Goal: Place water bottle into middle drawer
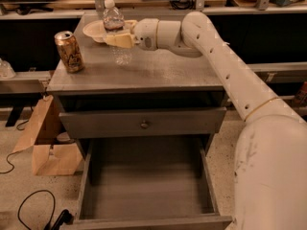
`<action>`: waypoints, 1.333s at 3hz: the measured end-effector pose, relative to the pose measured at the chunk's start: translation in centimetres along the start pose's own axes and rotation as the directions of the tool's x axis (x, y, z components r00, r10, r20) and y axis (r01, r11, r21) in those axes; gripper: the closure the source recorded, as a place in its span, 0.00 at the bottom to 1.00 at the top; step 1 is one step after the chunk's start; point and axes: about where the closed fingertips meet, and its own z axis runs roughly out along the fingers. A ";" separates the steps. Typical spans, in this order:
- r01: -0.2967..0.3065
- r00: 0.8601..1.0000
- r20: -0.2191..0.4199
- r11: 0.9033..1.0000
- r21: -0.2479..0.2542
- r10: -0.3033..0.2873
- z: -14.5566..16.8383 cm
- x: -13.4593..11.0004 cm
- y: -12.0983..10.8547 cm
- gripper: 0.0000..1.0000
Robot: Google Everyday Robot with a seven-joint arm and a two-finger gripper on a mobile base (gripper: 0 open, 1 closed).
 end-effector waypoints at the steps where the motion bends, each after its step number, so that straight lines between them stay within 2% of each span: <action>1: 0.064 0.998 0.005 0.990 0.123 -0.065 -5.1 -5.5 3.7 1.00; 2: 0.073 0.996 0.032 0.977 0.203 -0.081 -8.0 -8.0 7.7 1.00; 3: 0.072 0.997 0.021 0.980 0.185 -0.077 -10.0 -5.7 13.7 1.00; 4: 0.025 1.000 -0.009 0.990 0.139 -0.024 -12.9 0.5 19.5 1.00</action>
Offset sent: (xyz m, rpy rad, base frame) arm -0.1997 -0.0555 -0.0090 -0.0388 0.0171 -0.2108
